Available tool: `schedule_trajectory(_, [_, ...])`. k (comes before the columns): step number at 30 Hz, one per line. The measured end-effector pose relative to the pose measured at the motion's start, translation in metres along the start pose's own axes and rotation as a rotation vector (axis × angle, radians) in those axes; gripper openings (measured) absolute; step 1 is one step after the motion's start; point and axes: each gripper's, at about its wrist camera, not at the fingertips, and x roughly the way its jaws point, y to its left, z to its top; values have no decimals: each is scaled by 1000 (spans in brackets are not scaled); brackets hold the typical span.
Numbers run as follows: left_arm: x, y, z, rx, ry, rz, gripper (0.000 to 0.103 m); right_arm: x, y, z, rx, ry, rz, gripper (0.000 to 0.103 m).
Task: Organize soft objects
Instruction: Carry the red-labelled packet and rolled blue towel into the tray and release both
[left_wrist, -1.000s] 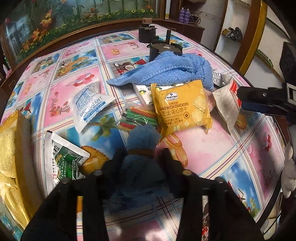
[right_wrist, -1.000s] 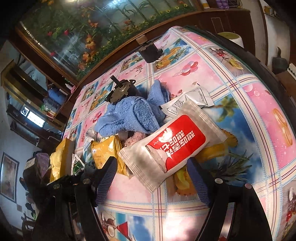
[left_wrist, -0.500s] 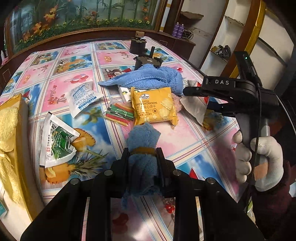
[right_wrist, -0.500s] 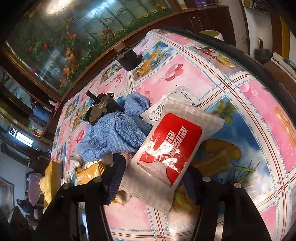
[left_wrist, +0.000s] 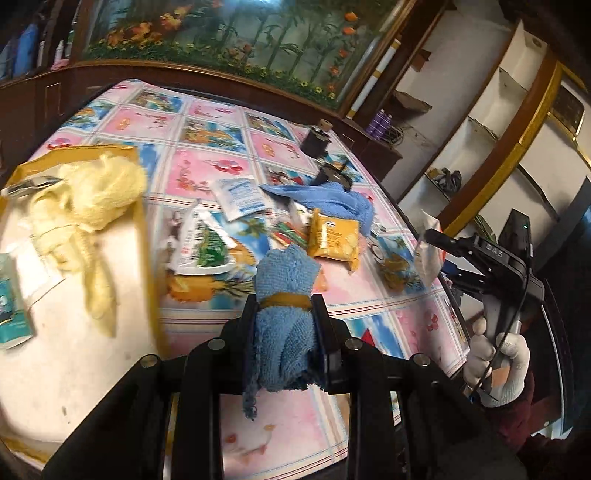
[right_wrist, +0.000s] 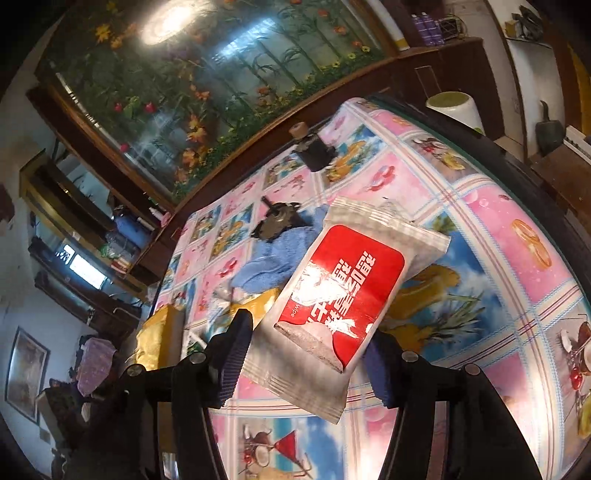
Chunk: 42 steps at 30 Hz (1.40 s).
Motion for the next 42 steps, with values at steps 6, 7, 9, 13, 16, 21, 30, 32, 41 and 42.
schedule_trajectory(6, [-34,69,-13,-158,-51,135,24,27,77,-22,-189,104,119,59])
schedule_trajectory(7, [-37,80,-15,-185,-54,154,24,35,92,-28,-222,132,138,59])
schedule_trajectory(9, [-39,98,-19,-228,-52,188,24,47,119,-39,-277,173,170,59])
schedule_trajectory(13, [-36,119,-24,-279,-38,242,24,66,178,-61,-405,245,237,59])
schedule_trajectory(16, [-30,127,-28,-305,-14,254,38,83,217,-81,-492,305,271,58])
schedule_trajectory(21, [-48,129,-33,-301,-49,232,47,113,268,-122,-629,413,286,59])
schedule_trajectory(30, [-98,146,-31,-318,-173,277,63,159,294,-151,-662,491,246,72])
schedule_trajectory(32, [-104,150,-31,-330,-192,283,66,157,293,-149,-648,475,253,72])
schedule_trajectory(41, [-88,124,-29,-266,-164,209,66,116,233,-98,-518,345,207,77])
schedule_trajectory(42, [-83,116,-27,-241,-154,192,67,112,220,-90,-494,328,190,77])
